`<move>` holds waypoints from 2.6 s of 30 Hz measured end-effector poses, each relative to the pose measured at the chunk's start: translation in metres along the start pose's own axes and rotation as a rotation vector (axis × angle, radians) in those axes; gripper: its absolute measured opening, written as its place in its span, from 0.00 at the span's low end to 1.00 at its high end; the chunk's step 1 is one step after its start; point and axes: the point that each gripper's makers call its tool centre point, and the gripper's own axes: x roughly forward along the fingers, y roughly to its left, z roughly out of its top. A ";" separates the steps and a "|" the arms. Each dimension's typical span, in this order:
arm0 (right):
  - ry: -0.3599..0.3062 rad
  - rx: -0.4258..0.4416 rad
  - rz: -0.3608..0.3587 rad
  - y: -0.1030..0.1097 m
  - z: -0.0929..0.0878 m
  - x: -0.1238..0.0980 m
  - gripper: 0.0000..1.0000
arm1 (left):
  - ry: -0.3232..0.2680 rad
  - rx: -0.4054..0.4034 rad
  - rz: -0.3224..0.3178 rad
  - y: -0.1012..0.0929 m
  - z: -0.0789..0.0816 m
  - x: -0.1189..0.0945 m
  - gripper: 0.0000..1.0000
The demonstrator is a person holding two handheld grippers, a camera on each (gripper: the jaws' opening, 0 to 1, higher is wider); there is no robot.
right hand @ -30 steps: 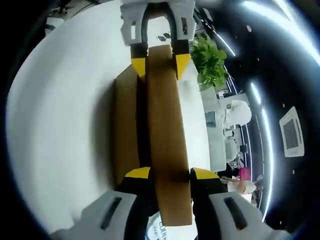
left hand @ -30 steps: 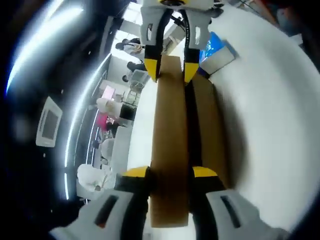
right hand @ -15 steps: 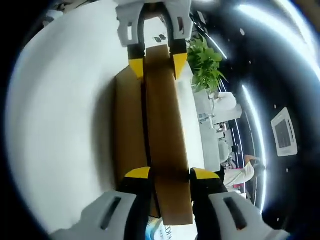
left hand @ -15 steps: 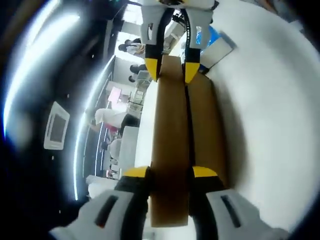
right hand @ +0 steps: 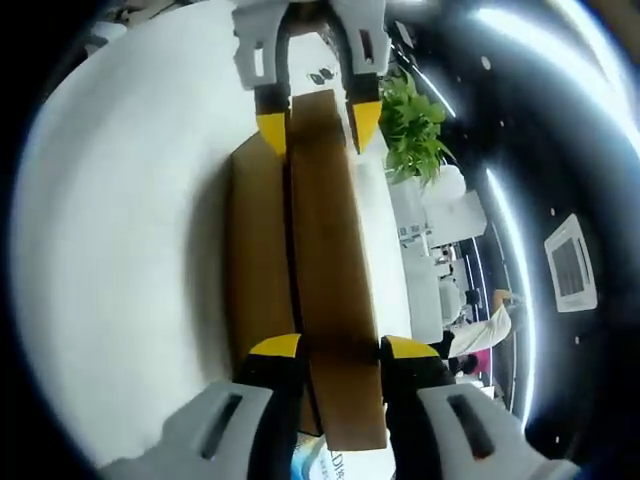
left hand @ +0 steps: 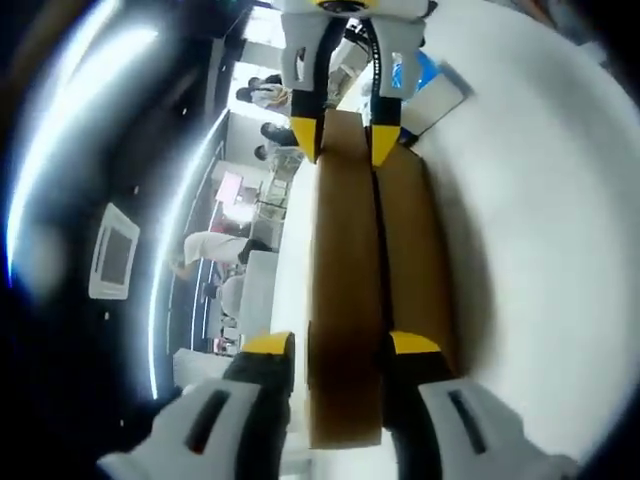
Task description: Operate the shoe box by opening the lid, removing the specified soft item, and placing it in the target area until the item is outside and the box remains undamaged.
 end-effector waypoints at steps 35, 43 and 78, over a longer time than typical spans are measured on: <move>0.026 -0.018 0.003 0.015 -0.017 0.012 0.31 | 0.005 0.031 0.004 -0.024 -0.008 0.006 0.31; 0.034 -0.048 0.023 0.029 -0.021 0.016 0.31 | 0.008 0.036 -0.001 -0.036 -0.012 0.010 0.31; 0.036 -0.107 0.000 0.042 -0.023 0.006 0.28 | -0.005 0.039 0.042 -0.049 -0.010 0.009 0.29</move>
